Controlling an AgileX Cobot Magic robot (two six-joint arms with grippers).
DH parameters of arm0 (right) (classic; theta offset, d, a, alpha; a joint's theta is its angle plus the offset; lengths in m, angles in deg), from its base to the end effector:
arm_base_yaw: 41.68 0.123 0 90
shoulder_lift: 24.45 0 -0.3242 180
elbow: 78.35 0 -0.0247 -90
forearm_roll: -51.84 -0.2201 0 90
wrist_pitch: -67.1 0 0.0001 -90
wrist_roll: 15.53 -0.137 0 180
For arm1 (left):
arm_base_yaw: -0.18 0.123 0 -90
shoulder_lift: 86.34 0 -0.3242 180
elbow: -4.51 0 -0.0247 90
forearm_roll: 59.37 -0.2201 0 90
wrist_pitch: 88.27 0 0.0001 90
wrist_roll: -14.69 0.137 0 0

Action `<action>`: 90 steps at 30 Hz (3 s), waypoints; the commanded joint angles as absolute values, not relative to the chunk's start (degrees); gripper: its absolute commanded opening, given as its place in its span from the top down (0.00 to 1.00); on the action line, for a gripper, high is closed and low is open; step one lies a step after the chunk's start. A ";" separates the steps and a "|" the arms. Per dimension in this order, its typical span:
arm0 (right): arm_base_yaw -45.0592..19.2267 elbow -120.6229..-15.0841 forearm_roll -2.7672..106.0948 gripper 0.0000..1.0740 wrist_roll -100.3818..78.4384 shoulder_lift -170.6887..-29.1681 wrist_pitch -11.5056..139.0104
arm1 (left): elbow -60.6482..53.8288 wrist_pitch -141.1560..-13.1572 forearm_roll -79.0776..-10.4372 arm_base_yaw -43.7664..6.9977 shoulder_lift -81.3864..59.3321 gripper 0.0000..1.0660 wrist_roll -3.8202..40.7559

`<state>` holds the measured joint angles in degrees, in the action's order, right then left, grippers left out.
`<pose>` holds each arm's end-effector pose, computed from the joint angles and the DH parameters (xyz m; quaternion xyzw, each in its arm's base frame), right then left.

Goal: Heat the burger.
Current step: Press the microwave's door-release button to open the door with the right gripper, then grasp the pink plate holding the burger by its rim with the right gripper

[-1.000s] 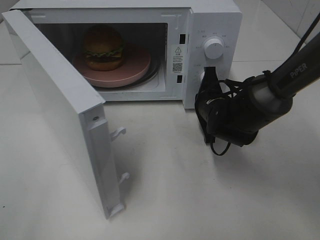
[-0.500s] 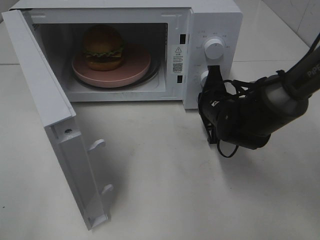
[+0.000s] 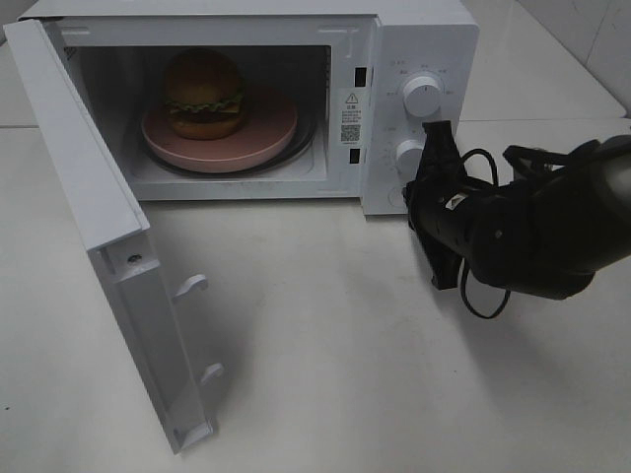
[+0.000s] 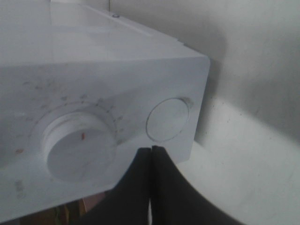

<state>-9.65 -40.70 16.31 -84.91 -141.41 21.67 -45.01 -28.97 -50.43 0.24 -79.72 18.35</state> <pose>0.3494 0.1517 0.1708 0.5332 0.6391 0.3934 0.3905 -0.0301 -0.0183 0.2458 0.0286 0.8424 -0.0606 0.5347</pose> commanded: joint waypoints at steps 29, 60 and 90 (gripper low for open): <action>-9.65 -41.50 23.13 0.95 -14.84 -119.18 74.78 | -45.24 -29.49 -50.37 0.24 -81.04 0.08 18.24; -9.65 -57.14 47.25 0.88 34.32 -117.52 107.84 | -45.24 -29.49 -50.37 0.24 -81.04 0.08 18.24; -5.12 -57.14 57.74 0.10 48.70 -117.52 108.93 | -45.24 -29.49 -50.37 0.24 -81.04 0.08 18.24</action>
<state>-5.64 -56.85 56.13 49.10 -118.21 108.70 -45.01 -28.97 -50.43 0.24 -79.72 18.35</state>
